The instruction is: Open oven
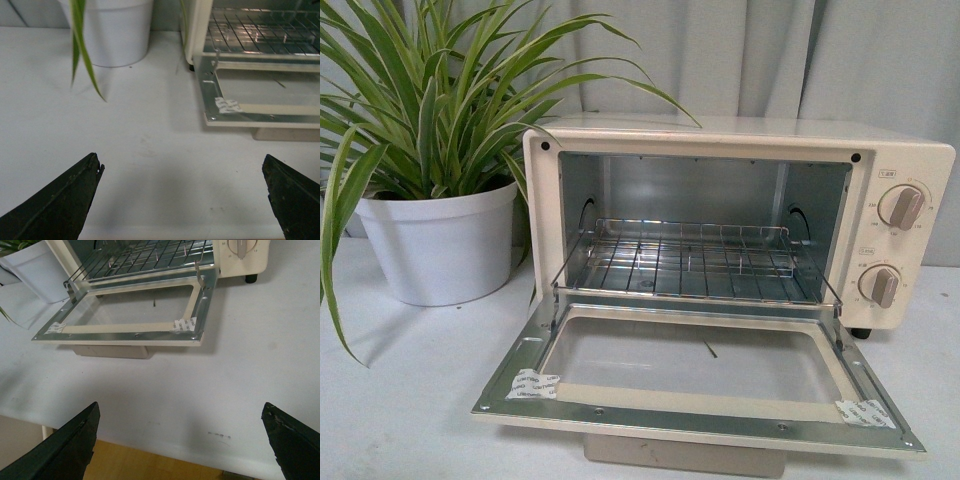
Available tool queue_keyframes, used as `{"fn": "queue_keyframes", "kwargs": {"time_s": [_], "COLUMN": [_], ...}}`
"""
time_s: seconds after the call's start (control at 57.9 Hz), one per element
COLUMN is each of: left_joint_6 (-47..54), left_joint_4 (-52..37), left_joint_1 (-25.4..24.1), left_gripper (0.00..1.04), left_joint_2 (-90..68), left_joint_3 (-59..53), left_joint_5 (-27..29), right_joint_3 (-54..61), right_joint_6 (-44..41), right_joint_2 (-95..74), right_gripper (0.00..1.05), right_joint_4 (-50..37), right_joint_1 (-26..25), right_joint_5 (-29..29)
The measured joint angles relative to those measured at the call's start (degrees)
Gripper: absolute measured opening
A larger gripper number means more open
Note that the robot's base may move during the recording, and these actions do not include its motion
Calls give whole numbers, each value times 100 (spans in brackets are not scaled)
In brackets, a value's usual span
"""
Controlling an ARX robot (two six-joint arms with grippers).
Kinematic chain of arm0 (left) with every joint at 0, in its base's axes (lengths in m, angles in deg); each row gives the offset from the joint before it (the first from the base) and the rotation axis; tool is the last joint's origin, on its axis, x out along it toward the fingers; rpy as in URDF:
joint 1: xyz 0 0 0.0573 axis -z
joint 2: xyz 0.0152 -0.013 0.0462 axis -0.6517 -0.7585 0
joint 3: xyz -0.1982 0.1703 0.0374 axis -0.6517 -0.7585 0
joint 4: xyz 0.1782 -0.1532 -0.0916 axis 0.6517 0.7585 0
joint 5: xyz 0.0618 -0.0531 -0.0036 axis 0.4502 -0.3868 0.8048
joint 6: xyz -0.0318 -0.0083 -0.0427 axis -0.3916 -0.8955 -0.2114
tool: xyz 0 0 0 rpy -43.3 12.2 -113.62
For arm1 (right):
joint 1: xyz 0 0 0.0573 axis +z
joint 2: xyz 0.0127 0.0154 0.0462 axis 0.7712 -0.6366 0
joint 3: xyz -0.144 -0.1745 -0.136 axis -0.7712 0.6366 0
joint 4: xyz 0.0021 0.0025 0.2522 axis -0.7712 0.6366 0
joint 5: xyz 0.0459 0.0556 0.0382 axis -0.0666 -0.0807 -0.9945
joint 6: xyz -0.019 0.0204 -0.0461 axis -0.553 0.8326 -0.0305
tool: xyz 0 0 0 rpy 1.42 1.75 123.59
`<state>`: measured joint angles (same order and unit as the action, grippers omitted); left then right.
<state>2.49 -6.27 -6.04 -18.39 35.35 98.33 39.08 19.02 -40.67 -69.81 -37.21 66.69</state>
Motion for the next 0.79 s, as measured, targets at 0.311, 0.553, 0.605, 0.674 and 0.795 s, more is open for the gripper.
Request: {"fn": "queue_keyframes", "kwargs": {"time_s": [0.311, 0.553, 0.605, 0.674, 0.795], "left_joint_6": [-28, 487, 511, 542, 566], "left_joint_4": [96, -219, -107, 66, 245], "left_joint_1": [55, -673, -988, -1329, -1860], "left_gripper": [98, 56, 45, 33, 9], "left_joint_2": [271, 1755, 2009, 2177, 2387], "left_joint_3": [-81, -632, -769, -772, -772], "left_joint_5": [240, -234, -564, -903, -1394], "right_joint_3": [55, 501, 501, 501, 501], "right_joint_6": [9, -1244, -1327, -1386, -1432], "right_joint_2": [111, 811, 826, 852, 938], "right_gripper": [95, 55, 46, 32, 8], "right_joint_4": [-133, -1333, -1296, -1257, -1172], "right_joint_1": [-22, -13, -142, -337, -1143], "right_joint_5": [31, 1910, 1751, 1556, 686]}}
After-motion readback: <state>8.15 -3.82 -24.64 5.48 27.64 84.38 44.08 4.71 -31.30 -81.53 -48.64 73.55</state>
